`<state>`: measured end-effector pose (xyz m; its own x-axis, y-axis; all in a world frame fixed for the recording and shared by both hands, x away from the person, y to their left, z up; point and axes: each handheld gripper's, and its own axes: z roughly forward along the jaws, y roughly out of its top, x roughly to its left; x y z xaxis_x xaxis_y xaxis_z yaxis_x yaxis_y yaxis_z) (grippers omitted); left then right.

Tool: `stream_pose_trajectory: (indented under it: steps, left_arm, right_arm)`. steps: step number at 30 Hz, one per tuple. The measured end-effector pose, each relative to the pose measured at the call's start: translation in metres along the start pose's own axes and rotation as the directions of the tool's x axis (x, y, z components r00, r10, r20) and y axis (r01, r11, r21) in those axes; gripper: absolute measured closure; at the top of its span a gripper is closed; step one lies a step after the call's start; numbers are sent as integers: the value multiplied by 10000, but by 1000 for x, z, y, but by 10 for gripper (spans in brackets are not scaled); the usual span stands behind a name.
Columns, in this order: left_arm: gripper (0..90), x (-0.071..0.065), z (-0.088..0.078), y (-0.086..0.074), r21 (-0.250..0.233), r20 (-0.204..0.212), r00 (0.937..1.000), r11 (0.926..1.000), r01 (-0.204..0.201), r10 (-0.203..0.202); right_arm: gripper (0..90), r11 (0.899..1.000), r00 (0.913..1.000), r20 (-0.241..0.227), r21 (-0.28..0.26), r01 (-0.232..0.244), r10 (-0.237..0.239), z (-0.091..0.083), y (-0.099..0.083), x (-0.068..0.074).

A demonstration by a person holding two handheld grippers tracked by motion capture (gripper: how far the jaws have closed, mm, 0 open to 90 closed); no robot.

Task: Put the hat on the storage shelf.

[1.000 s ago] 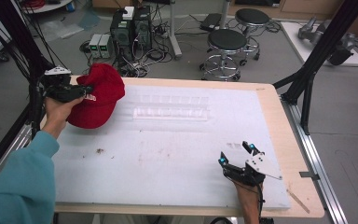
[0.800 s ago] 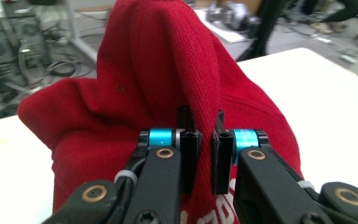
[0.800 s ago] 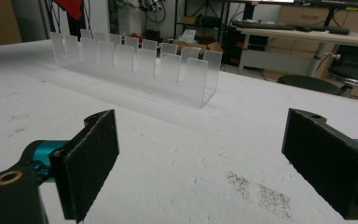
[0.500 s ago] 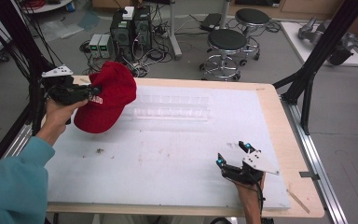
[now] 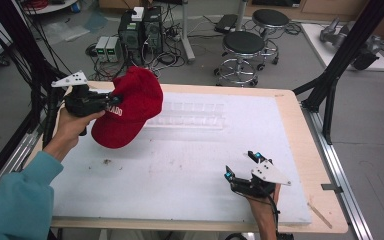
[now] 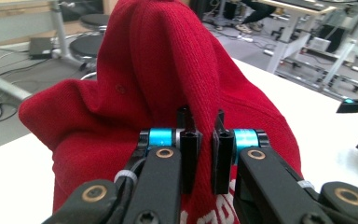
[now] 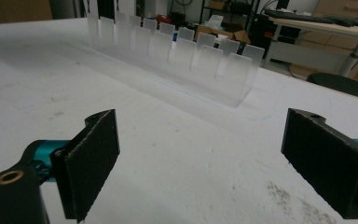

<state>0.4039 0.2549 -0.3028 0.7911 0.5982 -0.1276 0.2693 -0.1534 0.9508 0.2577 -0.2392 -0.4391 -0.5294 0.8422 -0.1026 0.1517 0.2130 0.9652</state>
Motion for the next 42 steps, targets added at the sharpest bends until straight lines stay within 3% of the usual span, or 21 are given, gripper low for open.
stream_pose_trajectory:
  steps: [1,2,6,10,13,16,24,27,30,35,38,42]
  left_arm:
    - [853,0,0,0,0,0,10000,10000,0,0]
    - [853,-6,4,1,15,96,9999,10000,-83,83]
    - [853,-20,12,3,-83,343,9985,9991,-417,420]
    - [853,-36,22,5,-205,742,9959,9985,-508,522]
    - [853,-44,27,6,-296,922,9941,9981,-548,573]
    - [853,-61,38,8,-388,1200,9900,9968,-697,739]
    - [853,-84,56,10,-599,1735,9820,9960,-658,753]
    - [853,-91,62,8,-822,1622,9842,9949,-579,706]
    - [853,-96,68,4,-1017,1543,9864,9940,-406,561]
    - [853,-103,76,0,-1125,1697,9845,9933,-262,452]
    - [853,-106,77,0,-1183,1795,9826,9927,-256,467]
    - [853,-114,80,1,-1135,1977,9783,9927,-406,626]
  right_arm:
    - [102,10000,10000,0,0,0,0,0,0,0]
    - [102,9996,9992,-312,-127,-246,242,0,6,4]
    - [102,9980,9952,-875,-414,-481,444,1,21,14]
    - [102,9958,9835,-1726,-642,-658,538,5,40,29]
    - [102,9954,9767,-2079,-665,-684,532,8,50,38]
    - [102,9924,9651,-2525,-801,-930,701,12,60,46]
    - [102,9886,9471,-3074,-856,-1242,924,17,73,58]
    - [102,9875,9388,-3261,-701,-1408,1107,21,75,61]
    - [102,9853,9246,-3555,-480,-1639,1365,25,76,64]
    - [103,9803,9010,-3961,-107,-1972,1769,34,79,70]
    - [106,9766,8929,-4059,-47,-2151,1948,37,80,70]
    - [241,9636,8634,-4396,187,-2668,2476,41,80,70]
